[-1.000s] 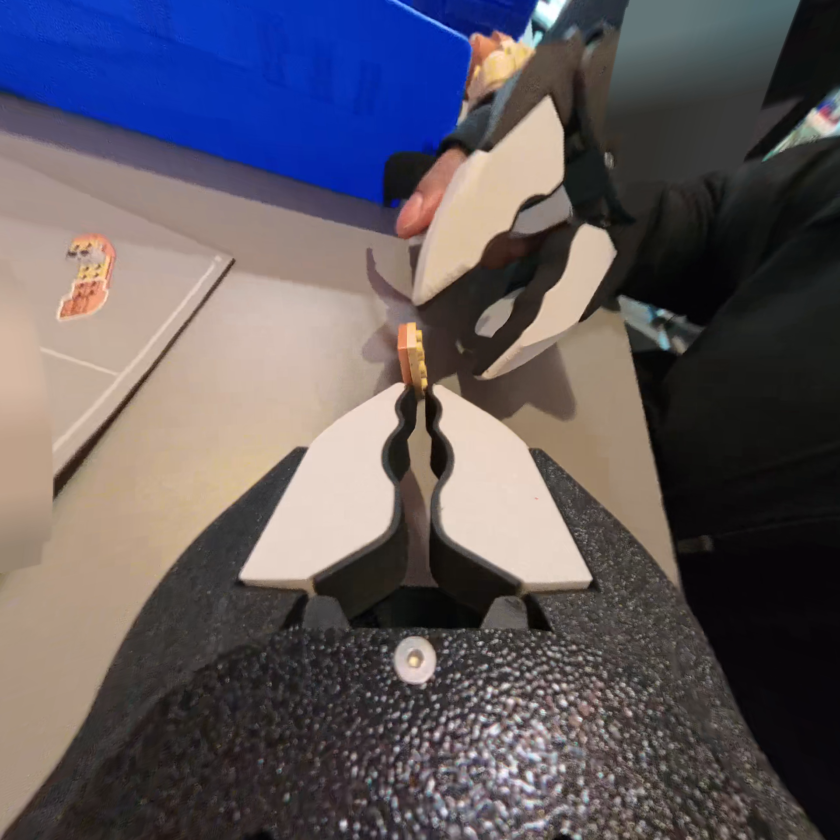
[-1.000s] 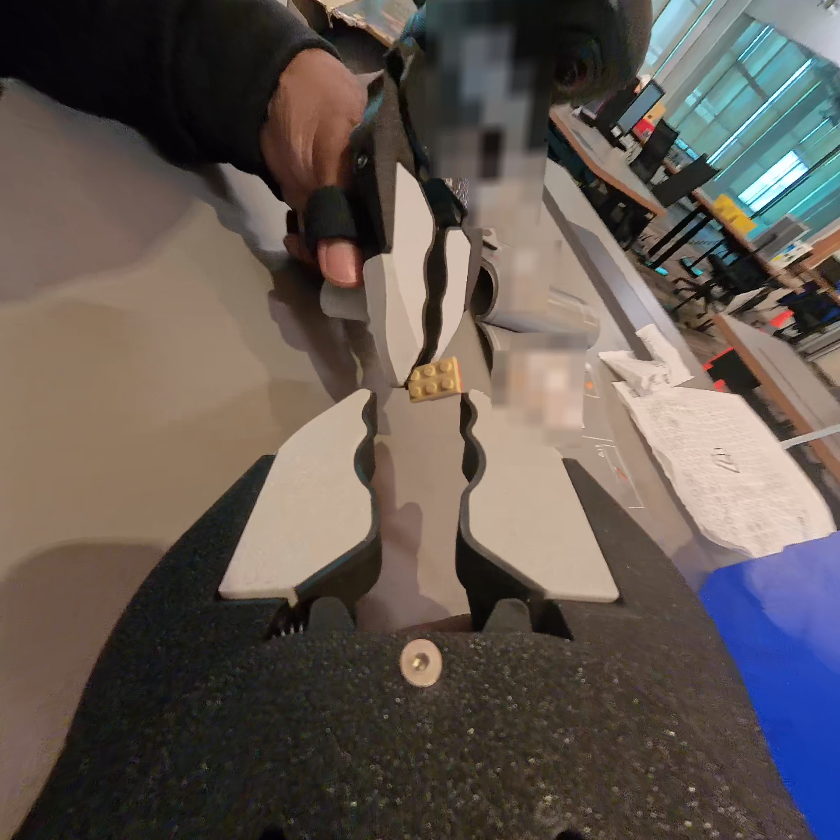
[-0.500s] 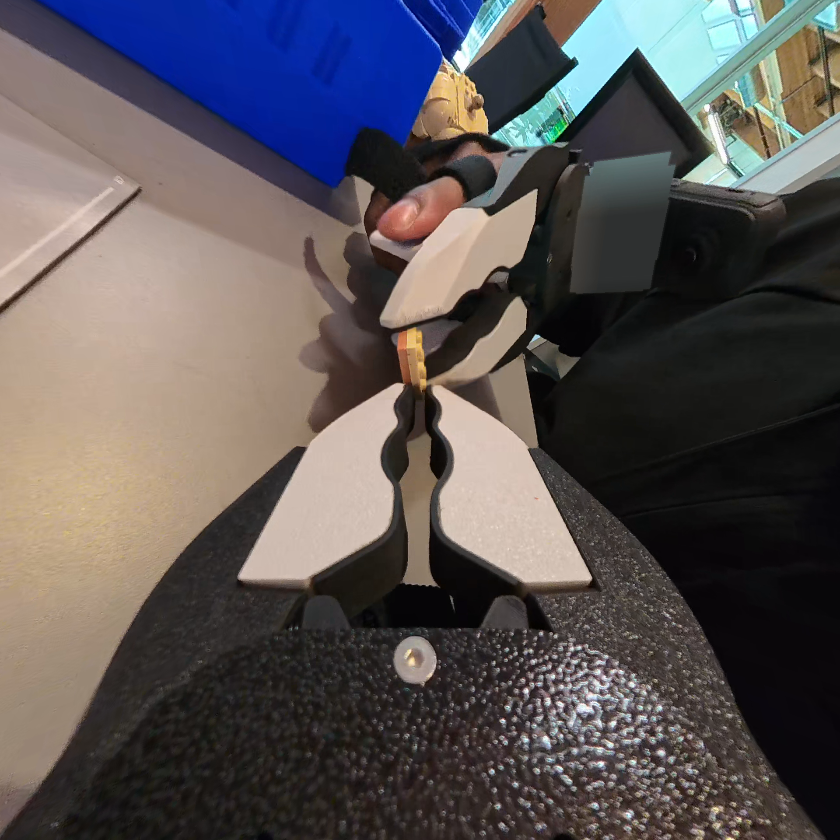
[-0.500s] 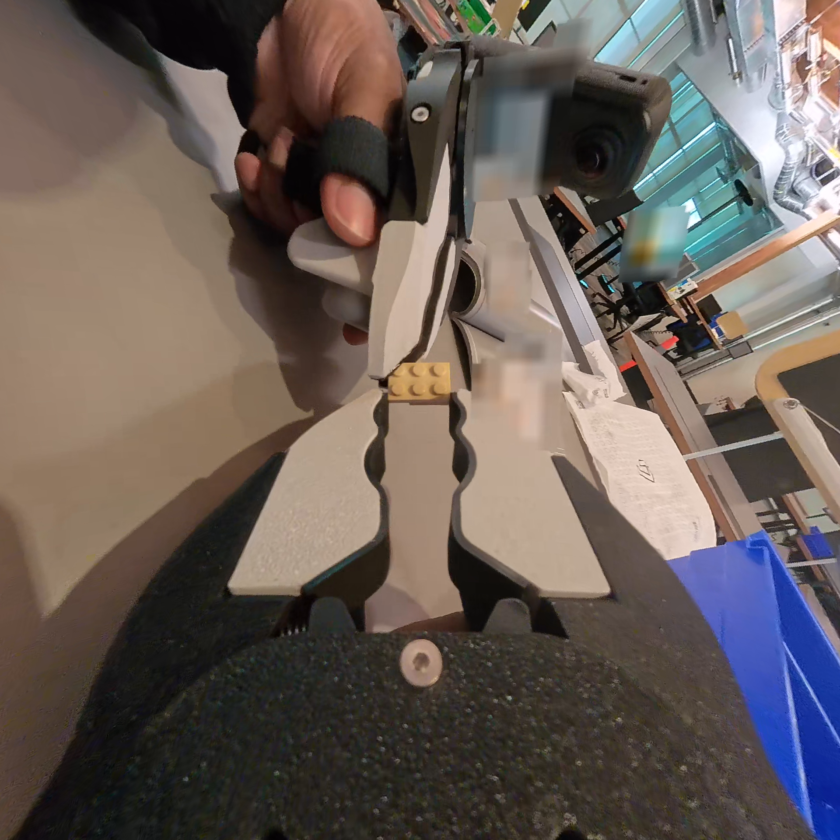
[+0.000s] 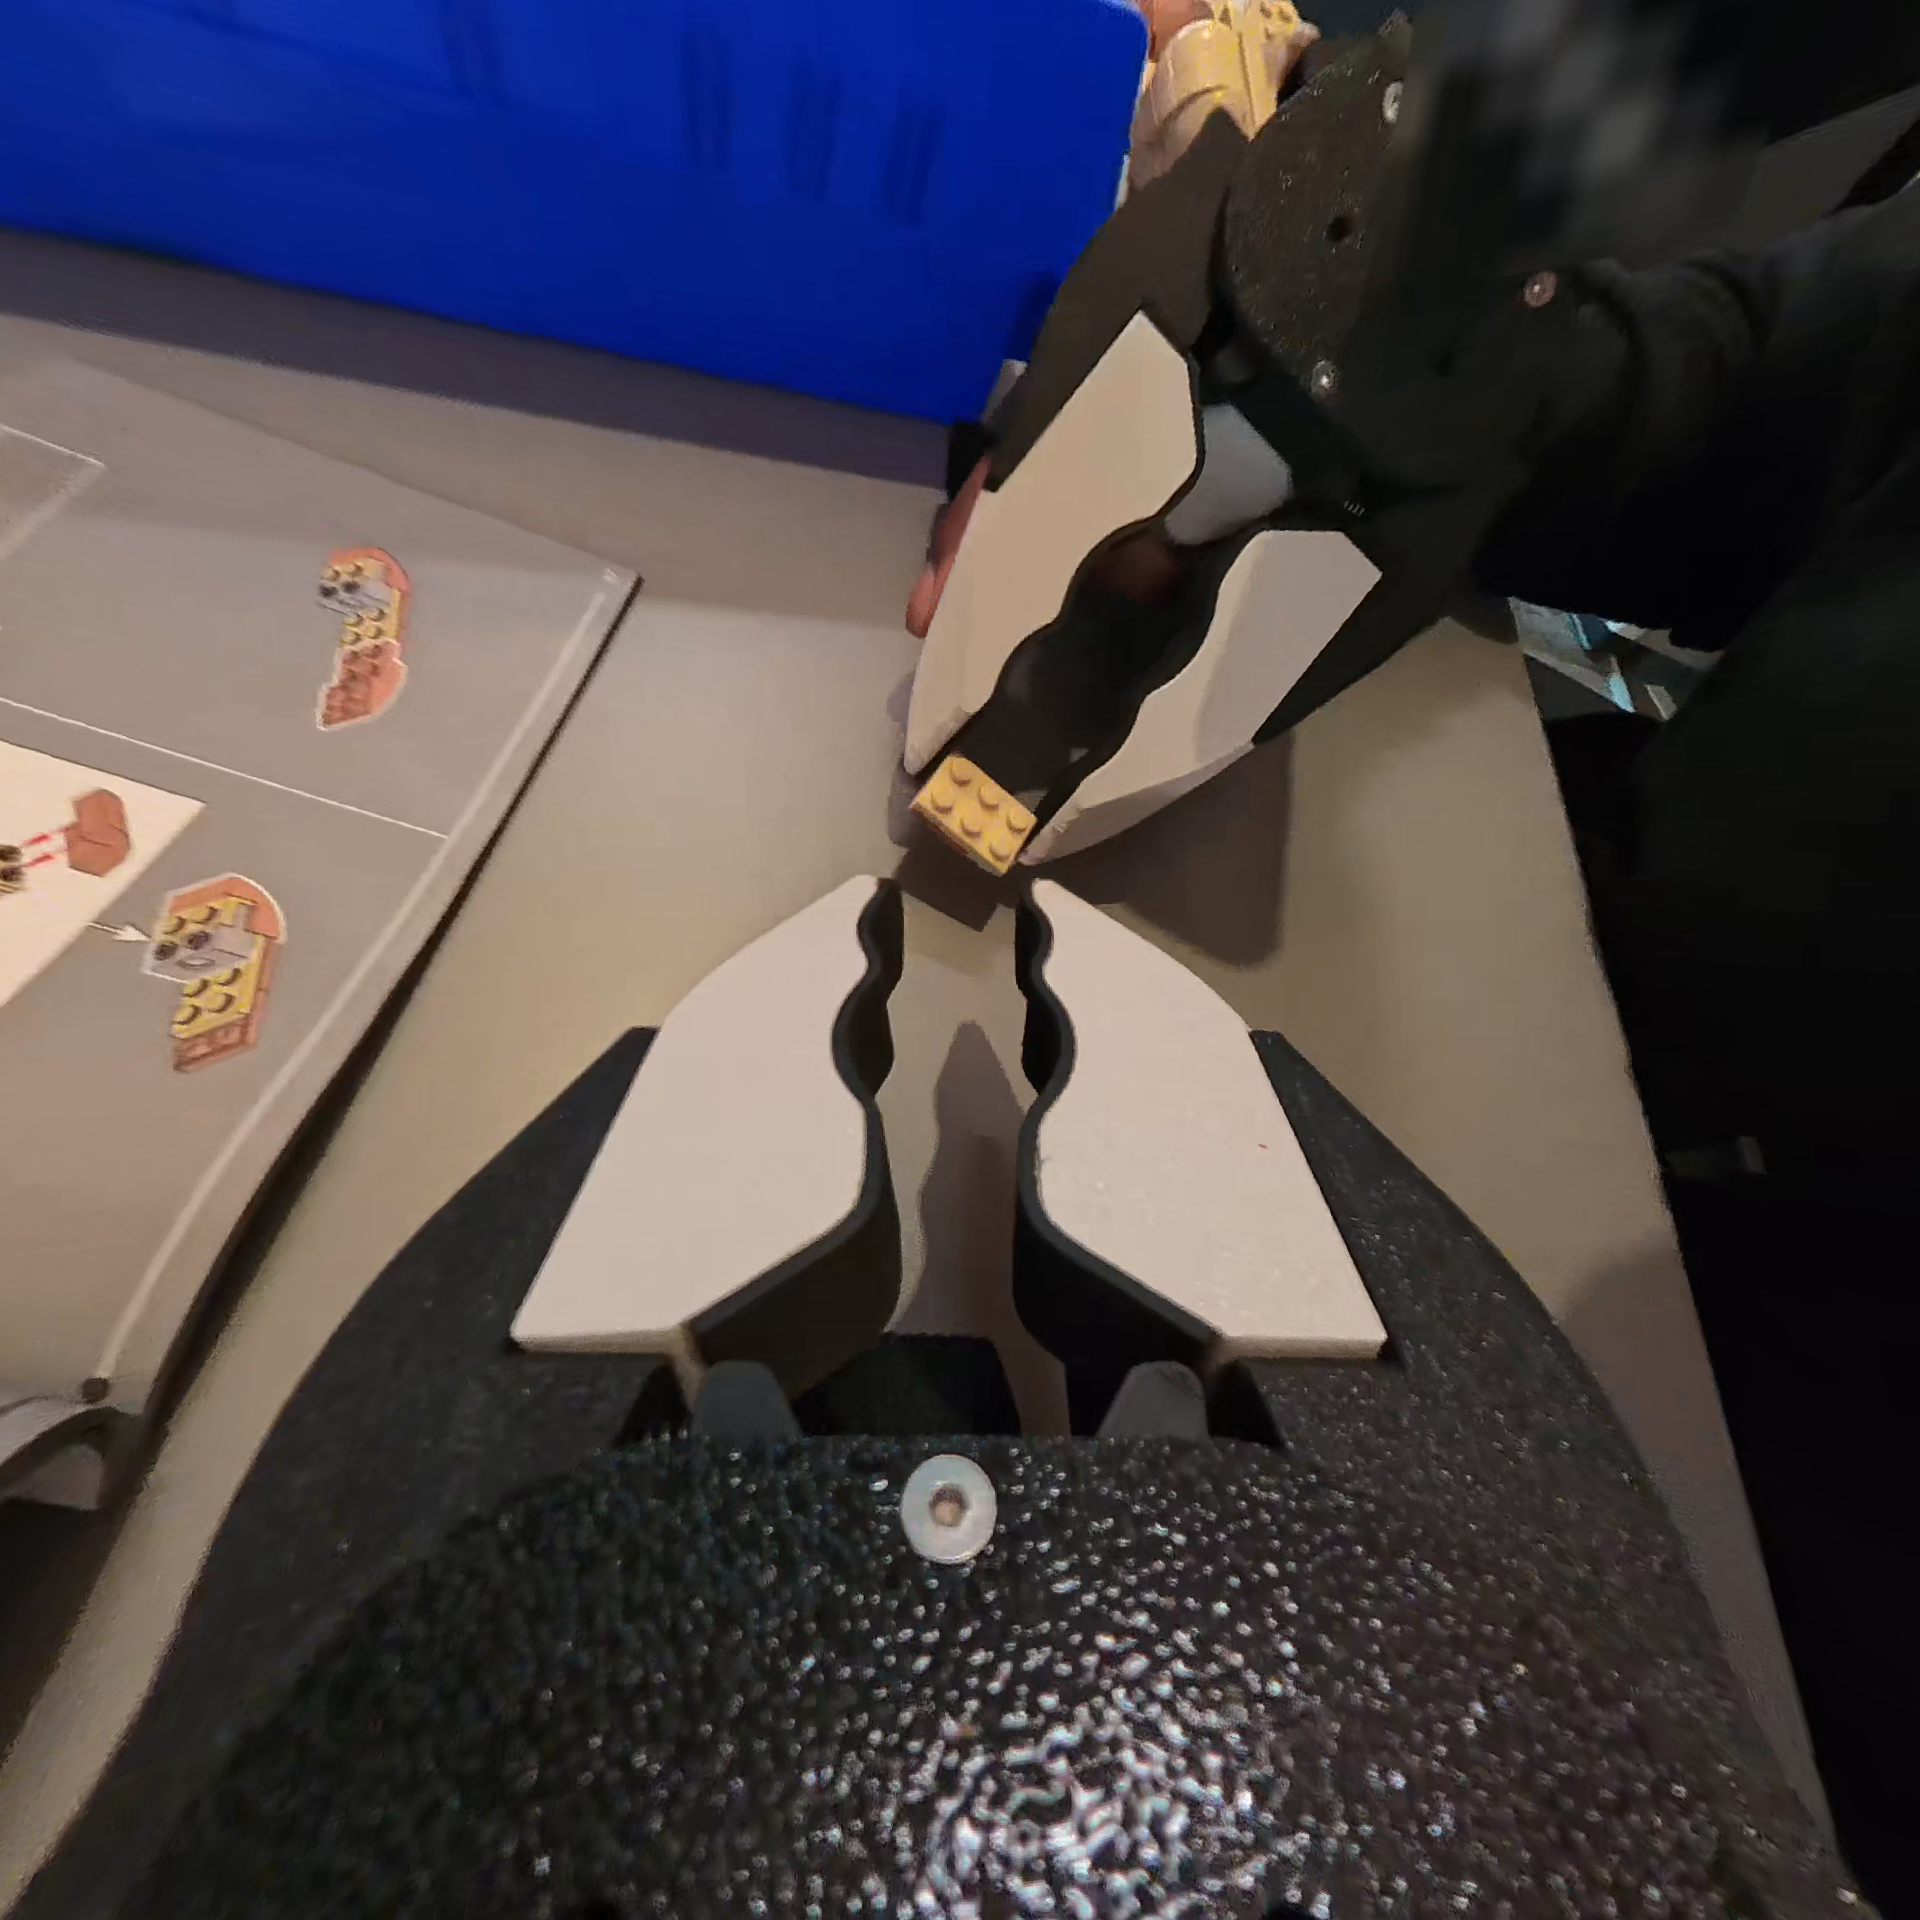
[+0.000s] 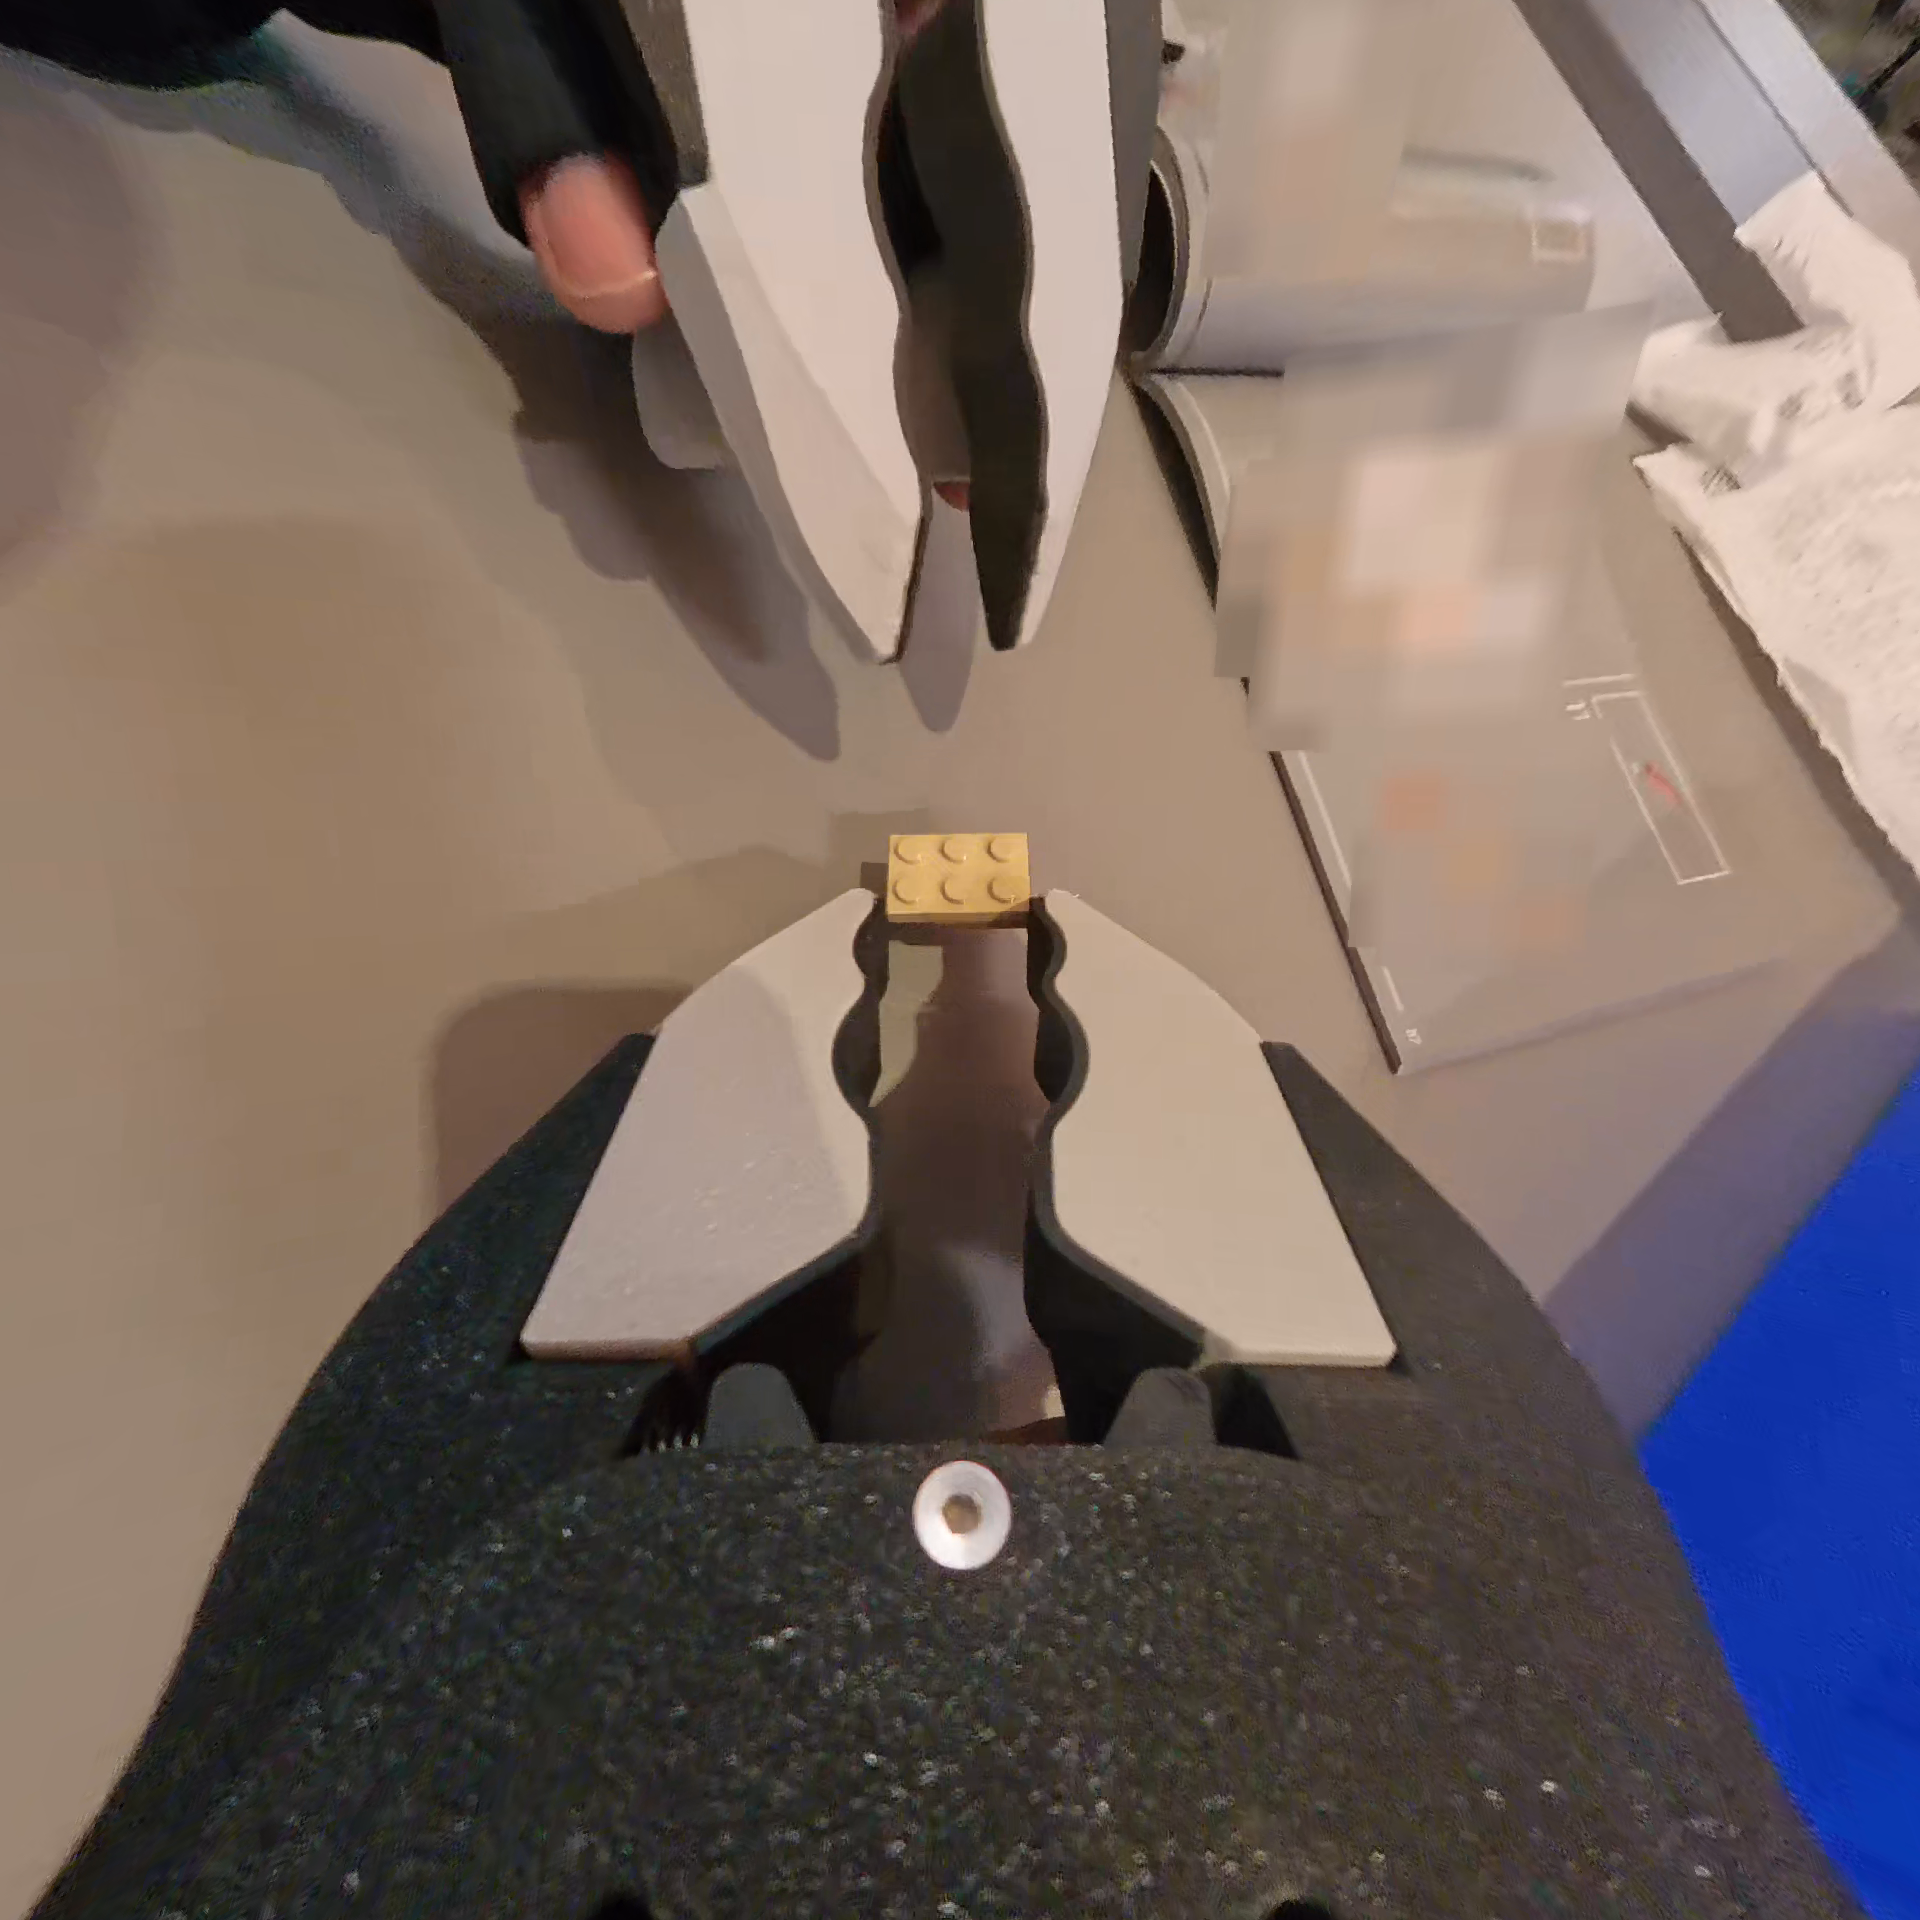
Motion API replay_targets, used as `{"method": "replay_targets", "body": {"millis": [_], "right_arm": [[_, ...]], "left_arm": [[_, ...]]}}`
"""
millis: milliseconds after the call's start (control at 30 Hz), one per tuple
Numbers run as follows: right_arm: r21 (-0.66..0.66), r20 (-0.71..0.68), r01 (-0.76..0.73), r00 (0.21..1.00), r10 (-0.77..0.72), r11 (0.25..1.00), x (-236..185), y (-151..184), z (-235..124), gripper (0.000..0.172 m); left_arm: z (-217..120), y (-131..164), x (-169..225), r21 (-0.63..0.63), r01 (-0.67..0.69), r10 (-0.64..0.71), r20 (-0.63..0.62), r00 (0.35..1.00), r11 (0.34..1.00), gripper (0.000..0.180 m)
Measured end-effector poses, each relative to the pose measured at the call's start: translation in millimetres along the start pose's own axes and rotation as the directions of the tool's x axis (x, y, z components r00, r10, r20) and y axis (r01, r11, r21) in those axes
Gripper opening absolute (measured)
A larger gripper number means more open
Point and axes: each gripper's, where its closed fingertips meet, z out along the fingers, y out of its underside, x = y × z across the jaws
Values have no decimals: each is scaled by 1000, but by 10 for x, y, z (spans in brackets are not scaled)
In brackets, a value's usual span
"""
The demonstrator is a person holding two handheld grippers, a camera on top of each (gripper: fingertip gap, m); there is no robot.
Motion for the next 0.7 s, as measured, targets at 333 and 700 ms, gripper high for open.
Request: {"method": "replay_targets", "body": {"millis": [333, 700], "right_arm": [[-9, 5, -6, 1000, 6, 1000, 1, 27, -7, 33], [15, -22, 59, 998, -59, 998, -28, -7, -14, 29]], "left_arm": [[-57, -152, -224, 75, -183, 164, 214, 963, 980, 17], [-110, -342, -229, 120, -453, 372, 409, 834, 883, 16]]}}
